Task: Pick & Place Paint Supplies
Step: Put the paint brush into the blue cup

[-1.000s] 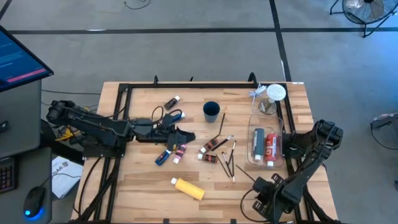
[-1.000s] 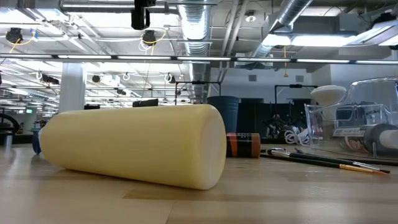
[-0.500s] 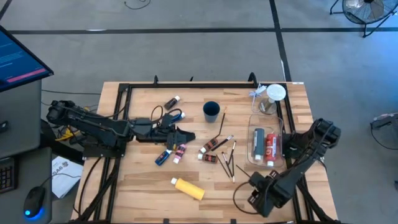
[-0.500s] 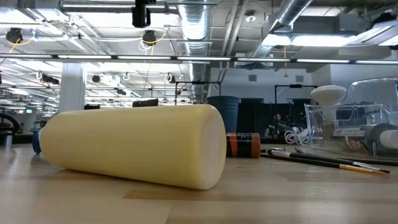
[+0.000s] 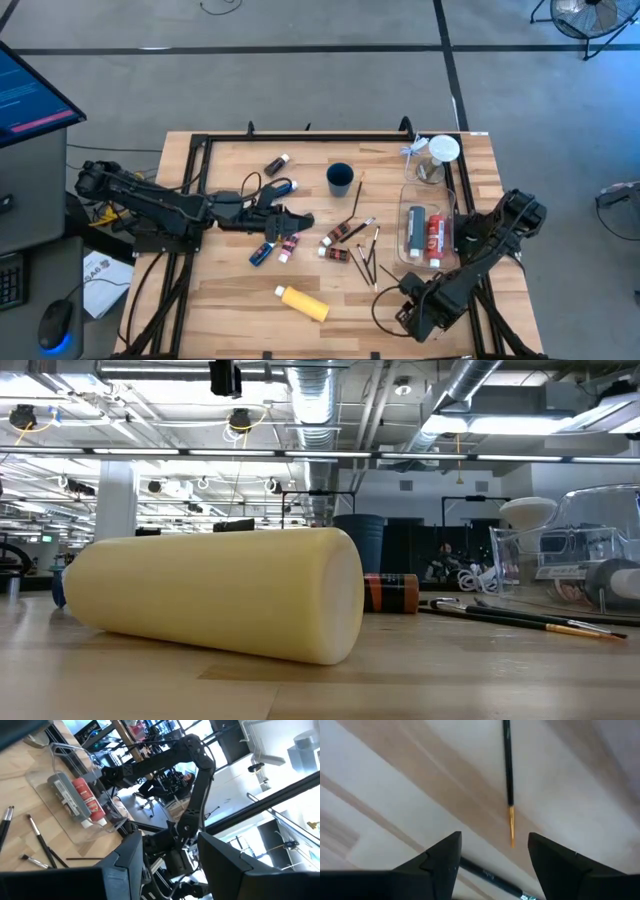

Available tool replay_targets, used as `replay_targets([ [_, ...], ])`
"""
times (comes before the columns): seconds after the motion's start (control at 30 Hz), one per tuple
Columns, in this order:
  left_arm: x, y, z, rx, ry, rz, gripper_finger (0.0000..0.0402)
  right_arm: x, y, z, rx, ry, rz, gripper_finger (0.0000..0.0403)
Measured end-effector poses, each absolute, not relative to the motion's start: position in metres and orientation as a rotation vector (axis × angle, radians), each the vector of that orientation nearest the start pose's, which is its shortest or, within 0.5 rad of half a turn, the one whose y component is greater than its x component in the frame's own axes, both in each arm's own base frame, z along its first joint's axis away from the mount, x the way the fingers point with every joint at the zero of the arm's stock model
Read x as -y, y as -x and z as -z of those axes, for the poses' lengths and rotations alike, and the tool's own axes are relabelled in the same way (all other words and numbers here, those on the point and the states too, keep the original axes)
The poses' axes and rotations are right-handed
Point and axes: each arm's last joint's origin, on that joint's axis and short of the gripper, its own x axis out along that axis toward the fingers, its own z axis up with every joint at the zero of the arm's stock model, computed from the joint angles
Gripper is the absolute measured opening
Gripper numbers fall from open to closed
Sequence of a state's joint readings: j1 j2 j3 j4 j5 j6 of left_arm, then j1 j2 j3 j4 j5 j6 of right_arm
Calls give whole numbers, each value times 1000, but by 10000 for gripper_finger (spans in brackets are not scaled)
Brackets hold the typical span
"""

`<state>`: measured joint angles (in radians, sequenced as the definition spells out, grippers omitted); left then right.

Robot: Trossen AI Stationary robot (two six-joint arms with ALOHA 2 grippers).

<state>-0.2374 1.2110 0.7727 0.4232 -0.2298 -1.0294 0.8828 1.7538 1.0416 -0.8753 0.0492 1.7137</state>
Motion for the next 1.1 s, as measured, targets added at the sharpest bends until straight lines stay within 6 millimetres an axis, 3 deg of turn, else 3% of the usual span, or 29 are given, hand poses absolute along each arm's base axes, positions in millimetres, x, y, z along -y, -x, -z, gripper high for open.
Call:
replay_targets([
  [0.5,59,-264,-300,-11,1019,3,149,-217,-173,-132,-1476,-645,679,191],
  [1.1,59,-264,-302,3,1020,9,149,-203,-180,-124,-1507,-684,702,92],
])
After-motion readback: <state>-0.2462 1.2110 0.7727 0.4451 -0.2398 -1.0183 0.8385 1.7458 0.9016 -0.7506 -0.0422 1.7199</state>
